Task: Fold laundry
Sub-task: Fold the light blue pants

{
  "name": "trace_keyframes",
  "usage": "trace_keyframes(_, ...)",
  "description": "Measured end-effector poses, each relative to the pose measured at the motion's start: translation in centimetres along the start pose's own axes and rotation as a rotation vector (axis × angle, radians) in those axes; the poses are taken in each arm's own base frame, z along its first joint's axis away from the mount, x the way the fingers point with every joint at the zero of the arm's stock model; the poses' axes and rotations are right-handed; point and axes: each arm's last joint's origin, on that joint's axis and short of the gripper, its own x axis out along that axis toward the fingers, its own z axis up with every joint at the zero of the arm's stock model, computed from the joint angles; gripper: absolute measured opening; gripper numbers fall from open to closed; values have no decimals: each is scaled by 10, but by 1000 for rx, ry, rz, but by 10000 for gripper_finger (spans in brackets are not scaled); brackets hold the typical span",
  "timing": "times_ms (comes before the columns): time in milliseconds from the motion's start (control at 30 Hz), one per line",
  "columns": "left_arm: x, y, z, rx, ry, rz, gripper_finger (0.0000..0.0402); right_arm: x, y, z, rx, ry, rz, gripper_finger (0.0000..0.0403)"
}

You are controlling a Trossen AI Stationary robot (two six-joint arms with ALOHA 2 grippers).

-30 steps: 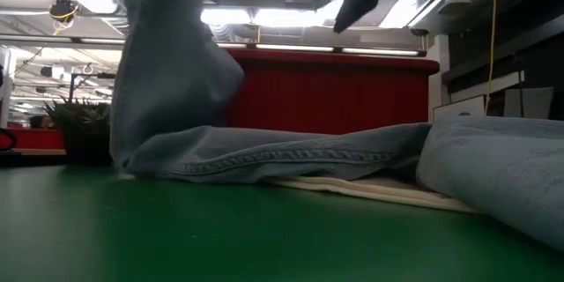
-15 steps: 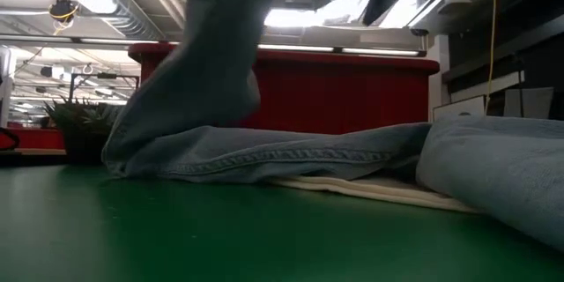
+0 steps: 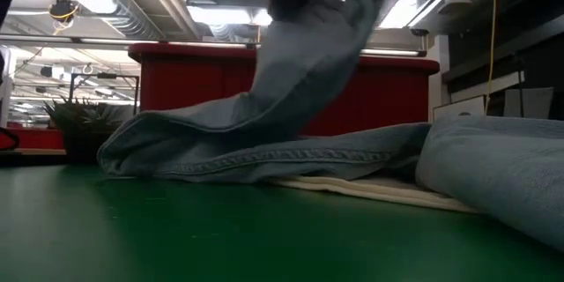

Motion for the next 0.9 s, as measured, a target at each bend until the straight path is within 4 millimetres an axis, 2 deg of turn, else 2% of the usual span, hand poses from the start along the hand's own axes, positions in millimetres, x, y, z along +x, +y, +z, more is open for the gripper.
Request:
trace_keyframes(200,28,5,-12,28,65,21,76,-4,19,-7,-64,-1,-6,225)
trace_keyframes(400,31,14,-7,13,65,37,114,-7,29,-10,-66,-24,-50,225)
trace_keyframes(500,22,18,-3,6,74,39,115,-4,34,-12,-78,-27,-45,225)
trace_keyframes(600,6,22,-3,3,144,31,110,9,35,-18,-73,6,-55,225)
trace_keyframes(767,-24,21,-18,-62,345,60,106,39,36,-33,-63,68,-81,225)
trace_keyframes(900,-46,15,-39,-82,483,174,106,60,39,-41,-62,67,-78,225)
